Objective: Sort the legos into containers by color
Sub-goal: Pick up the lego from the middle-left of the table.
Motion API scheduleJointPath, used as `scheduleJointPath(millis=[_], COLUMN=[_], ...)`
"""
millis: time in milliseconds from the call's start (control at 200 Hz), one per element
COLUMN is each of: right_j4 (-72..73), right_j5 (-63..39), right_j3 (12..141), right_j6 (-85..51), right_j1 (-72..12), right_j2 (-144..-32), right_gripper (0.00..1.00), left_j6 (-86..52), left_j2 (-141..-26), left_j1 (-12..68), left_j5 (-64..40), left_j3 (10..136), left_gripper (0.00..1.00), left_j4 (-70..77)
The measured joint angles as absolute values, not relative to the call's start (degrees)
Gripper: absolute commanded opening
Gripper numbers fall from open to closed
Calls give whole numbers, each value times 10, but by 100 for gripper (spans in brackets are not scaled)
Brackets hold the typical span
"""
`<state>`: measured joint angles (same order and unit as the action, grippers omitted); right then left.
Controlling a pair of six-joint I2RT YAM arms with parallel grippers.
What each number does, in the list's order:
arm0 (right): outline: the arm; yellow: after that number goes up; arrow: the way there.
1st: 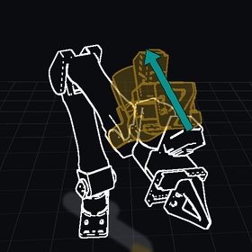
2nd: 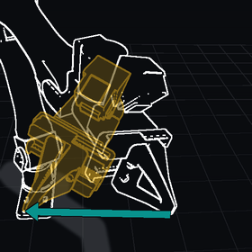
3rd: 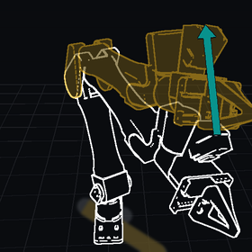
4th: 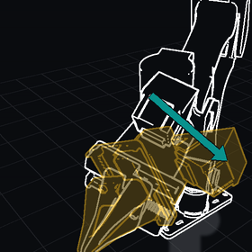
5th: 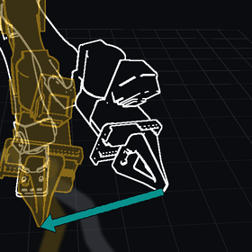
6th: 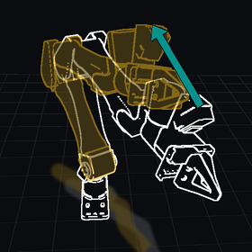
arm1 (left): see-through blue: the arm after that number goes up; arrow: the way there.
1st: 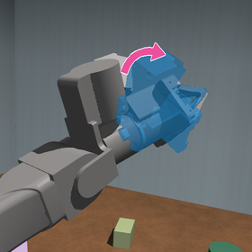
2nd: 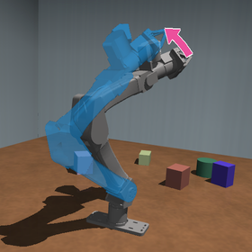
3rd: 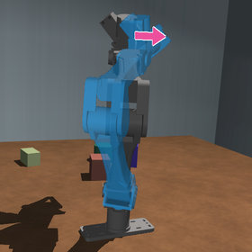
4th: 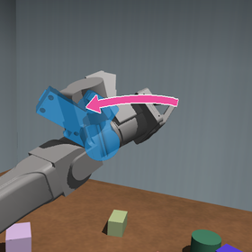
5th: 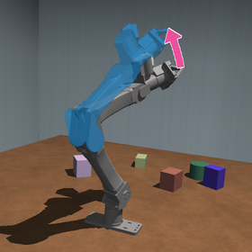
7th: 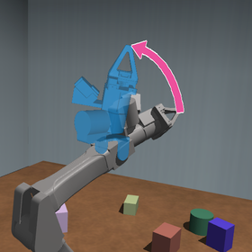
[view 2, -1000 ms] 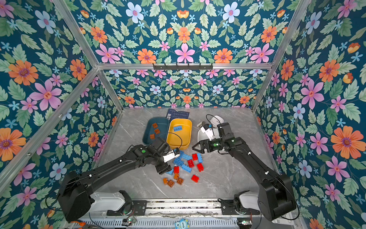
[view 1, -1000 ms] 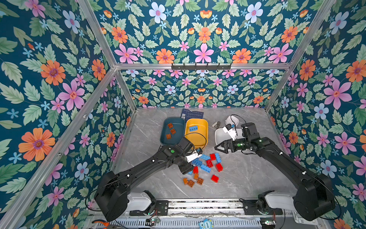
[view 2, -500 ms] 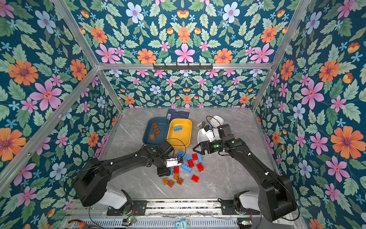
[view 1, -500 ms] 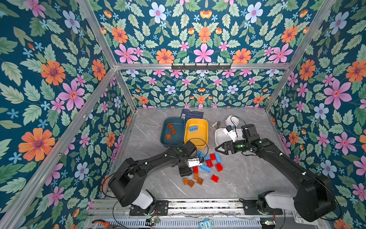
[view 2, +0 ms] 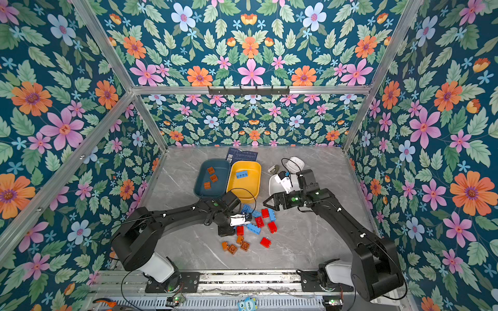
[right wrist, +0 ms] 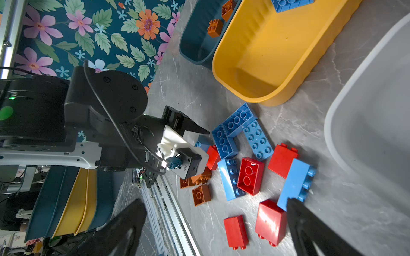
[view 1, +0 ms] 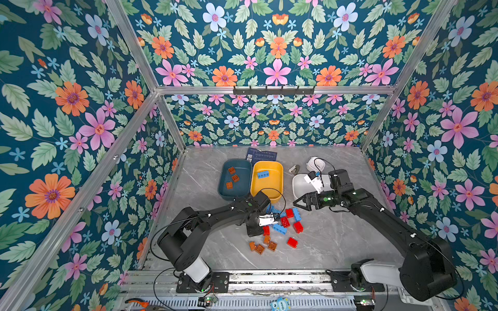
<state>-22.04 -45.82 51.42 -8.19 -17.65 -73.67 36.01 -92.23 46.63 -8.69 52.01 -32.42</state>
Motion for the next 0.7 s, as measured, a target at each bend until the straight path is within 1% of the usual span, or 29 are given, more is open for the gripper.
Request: scheduleJointPath(millis=[55, 155, 340, 450, 575, 700], right_j4=[-220, -220, -220, -216, -209, -205], right_j5=[-458, -458, -458, -463, -471, -478], right_j3=[513, 513, 514, 516, 522, 533], right_j6=[-82, -82, -82, -83, -85, -88], right_j1=[-175, -174, -170, -164, -159, -159], right_j2=[-736, -735, -732, -732, -735, -742], right_gripper=[99, 99, 99, 99, 99, 99], left_j6=[361, 360, 339, 315, 297, 287], left_j2=[-924, -922, -887, -861, -868, -907], left_j1=[466, 466, 465, 455, 408, 356], left_j5=[-87, -87, -87, -92, -93, -91], left_j3=[521, 526, 550, 587, 659, 740], left_gripper=[36, 31, 31, 31, 28, 26], left_j4=[-323, -326, -354, -376, -391, -394])
